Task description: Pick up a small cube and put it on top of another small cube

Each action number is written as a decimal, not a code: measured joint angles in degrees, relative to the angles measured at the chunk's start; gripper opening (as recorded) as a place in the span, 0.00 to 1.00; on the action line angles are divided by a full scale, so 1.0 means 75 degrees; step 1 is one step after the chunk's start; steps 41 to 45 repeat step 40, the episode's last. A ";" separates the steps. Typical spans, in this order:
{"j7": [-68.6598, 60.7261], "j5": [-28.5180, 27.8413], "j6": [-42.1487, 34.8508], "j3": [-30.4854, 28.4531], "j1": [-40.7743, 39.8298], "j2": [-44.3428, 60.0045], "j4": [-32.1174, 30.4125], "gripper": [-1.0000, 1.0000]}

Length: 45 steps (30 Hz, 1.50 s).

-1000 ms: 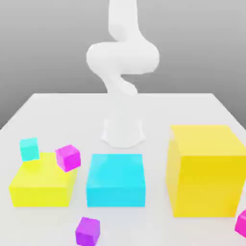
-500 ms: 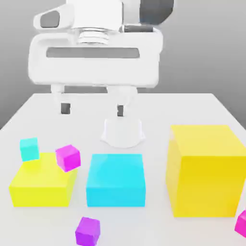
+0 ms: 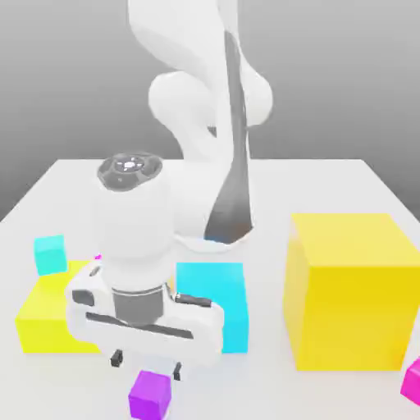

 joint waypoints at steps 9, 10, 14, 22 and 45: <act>-0.0020 0.0027 0.0330 0.0056 -0.0049 0.0421 0.0083 0.00; -0.0006 0.0009 0.0182 0.0038 -0.0036 0.0234 0.0044 0.00; 0.0102 -0.0111 -0.0617 -0.0066 0.0007 -0.0789 -0.0179 0.00; 0.2065 -0.0871 -0.1803 -0.1371 -0.1385 -0.3003 -0.1173 0.00; 0.4334 -0.1363 -0.1653 -0.2357 -0.3558 -0.4496 -0.2780 1.00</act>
